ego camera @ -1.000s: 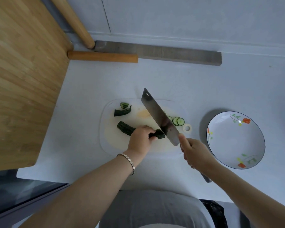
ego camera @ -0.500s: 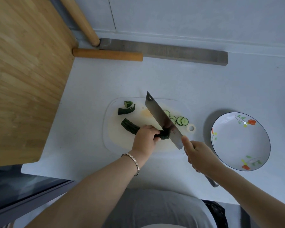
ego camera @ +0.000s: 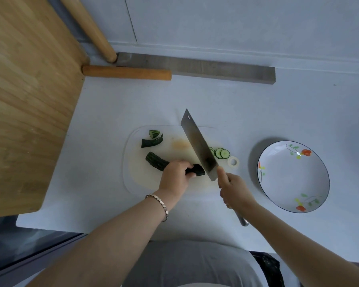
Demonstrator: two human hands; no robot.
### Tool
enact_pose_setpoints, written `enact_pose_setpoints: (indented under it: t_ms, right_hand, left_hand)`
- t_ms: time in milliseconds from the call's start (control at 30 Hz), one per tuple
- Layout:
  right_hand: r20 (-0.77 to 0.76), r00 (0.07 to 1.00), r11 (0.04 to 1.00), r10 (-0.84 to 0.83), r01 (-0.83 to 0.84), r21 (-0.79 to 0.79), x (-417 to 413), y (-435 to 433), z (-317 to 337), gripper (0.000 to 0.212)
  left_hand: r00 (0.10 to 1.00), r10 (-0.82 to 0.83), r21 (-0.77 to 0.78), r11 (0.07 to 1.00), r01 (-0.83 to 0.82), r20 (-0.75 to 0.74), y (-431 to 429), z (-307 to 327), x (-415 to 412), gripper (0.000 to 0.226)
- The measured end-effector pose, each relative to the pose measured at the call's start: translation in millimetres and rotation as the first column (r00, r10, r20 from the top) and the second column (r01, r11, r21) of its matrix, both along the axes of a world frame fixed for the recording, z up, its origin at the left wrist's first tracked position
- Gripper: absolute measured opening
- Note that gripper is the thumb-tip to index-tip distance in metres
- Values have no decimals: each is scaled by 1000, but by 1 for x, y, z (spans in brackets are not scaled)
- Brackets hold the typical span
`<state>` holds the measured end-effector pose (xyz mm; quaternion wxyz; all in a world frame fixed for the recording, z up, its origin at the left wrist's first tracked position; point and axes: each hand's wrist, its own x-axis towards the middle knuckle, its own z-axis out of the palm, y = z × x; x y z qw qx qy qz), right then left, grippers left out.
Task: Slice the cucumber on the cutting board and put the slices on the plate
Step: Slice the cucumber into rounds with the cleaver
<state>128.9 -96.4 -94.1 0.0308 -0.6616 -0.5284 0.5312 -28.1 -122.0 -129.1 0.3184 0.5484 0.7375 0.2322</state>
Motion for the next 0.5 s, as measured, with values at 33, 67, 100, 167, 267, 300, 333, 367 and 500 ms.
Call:
enact_pose_setpoints:
  t_ms: [33,67,100,167,267,300,333,367,500]
  right_hand:
    - [-21,1000,999,-17,17,-31,4,2,4,46]
    - [-32,999,998,-23,21,-54,9,3,9,46]
    - [-36,999,998,-15,12,-69,12,3,13,46]
    - [-44,999,997,11,-14,-79,17,2,21,46]
    - [-28,997,996,74,-75,-42,17,0,25,46]
    - [-8,995,995,102,-103,-20,17,0,24,48]
    - [10,993,993,121,-121,-4,16,0,24,48]
    - [23,991,992,129,-129,3,16,0,23,49]
    - [57,987,988,151,-152,9,16,-3,17,48]
  left_hand:
    - [1000,4,-5,1000,-4,8,0,0,0,20]
    - [1000,4,-5,1000,-4,13,0,0,0,22]
    - [1000,3,-6,1000,-3,16,0,0,0,23]
    - [1000,-5,-12,1000,5,20,0,0,-1,23]
    - [1000,-15,-21,1000,15,6,1,-1,-1,21]
    - [1000,-13,-25,1000,13,7,1,-1,-1,21]
    - [1000,-11,-28,1000,11,8,1,-1,-1,21]
    - [1000,-11,-31,999,12,7,1,-1,-1,21]
    - [1000,-15,-29,999,15,-1,1,-1,-1,21]
